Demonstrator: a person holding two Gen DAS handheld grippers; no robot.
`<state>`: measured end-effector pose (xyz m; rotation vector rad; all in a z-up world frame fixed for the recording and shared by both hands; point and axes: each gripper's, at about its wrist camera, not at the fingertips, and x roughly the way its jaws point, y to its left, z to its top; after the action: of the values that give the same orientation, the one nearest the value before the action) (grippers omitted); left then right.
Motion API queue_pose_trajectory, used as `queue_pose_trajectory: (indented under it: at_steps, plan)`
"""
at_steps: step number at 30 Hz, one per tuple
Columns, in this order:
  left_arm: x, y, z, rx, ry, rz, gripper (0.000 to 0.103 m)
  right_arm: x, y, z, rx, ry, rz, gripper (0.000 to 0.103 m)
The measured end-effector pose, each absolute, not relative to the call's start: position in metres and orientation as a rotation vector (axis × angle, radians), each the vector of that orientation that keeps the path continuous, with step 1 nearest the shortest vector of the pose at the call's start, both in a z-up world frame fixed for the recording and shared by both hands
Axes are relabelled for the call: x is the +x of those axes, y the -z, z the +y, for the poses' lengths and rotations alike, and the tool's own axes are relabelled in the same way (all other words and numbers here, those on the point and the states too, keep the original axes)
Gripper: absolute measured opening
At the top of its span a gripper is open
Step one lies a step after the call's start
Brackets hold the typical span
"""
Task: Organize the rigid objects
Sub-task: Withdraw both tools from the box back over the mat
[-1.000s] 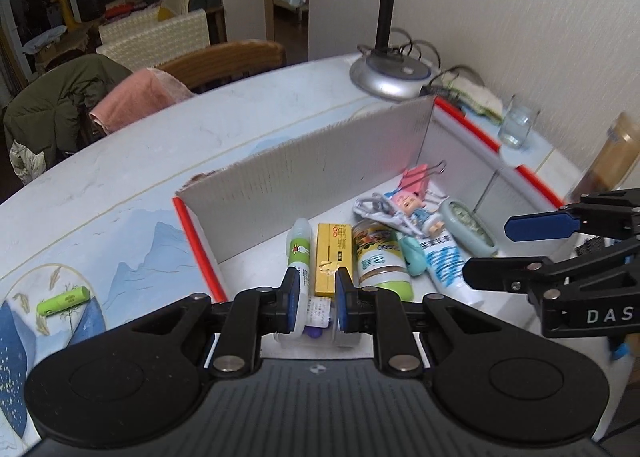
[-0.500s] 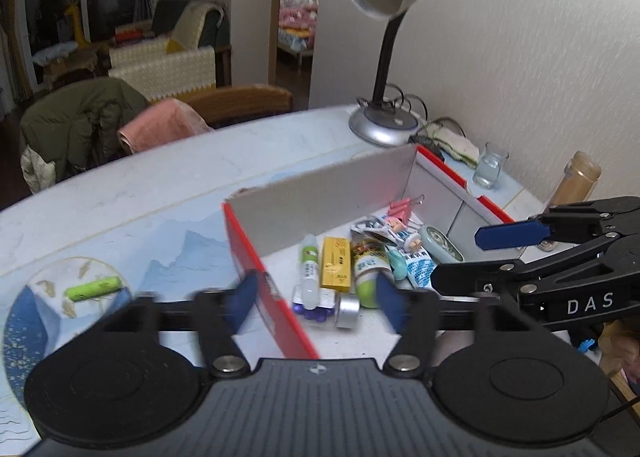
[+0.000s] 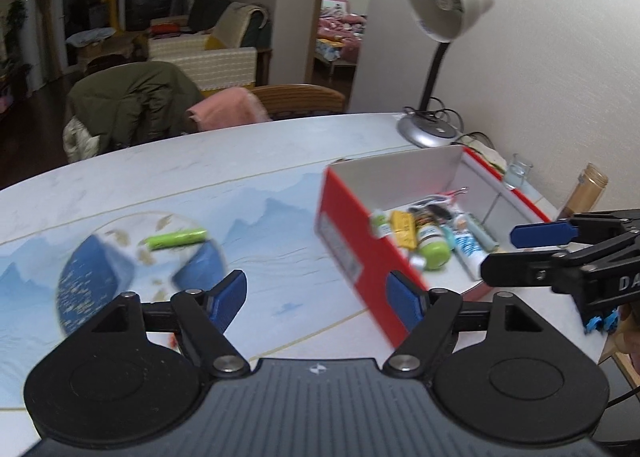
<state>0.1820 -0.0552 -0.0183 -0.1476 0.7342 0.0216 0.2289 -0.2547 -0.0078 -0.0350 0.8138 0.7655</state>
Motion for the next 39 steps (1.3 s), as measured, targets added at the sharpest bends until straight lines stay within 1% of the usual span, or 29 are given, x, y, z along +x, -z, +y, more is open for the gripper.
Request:
queue_pose_trajectory:
  at_steps: [1,7,8,10,13,23,34,39]
  plan:
    - [0.177,0.019,-0.049,-0.15,-0.033,0.731,0.084,0.226,0.008,-0.25,-0.034,-0.769,0.813,0.085]
    - [0.155,0.024,-0.007,-0.161,-0.067,0.724,0.085,0.207,0.012,-0.216,-0.045,-0.787,0.815,0.091]
    - [0.153,0.025,-0.002,-0.161,-0.067,0.725,0.087,0.204,0.013,-0.209,-0.049,-0.791,0.817,0.092]
    - [0.148,0.029,0.01,-0.169,-0.059,0.725,0.094,0.198,0.015,-0.197,-0.06,-0.796,0.821,0.092]
    - [0.144,0.035,0.027,-0.191,-0.042,0.724,0.1,0.191,0.02,-0.178,-0.07,-0.8,0.832,0.092]
    - [0.154,0.055,0.074,-0.204,-0.04,0.724,0.101,0.175,0.039,-0.126,-0.132,-0.793,0.866,0.092]
    - [0.231,0.071,0.1,-0.121,-0.051,0.777,0.101,0.182,0.069,-0.076,-0.194,-0.795,0.881,0.092]
    - [0.264,0.09,0.102,-0.116,-0.059,0.794,0.101,0.187,0.085,-0.055,-0.245,-0.821,0.874,0.089]
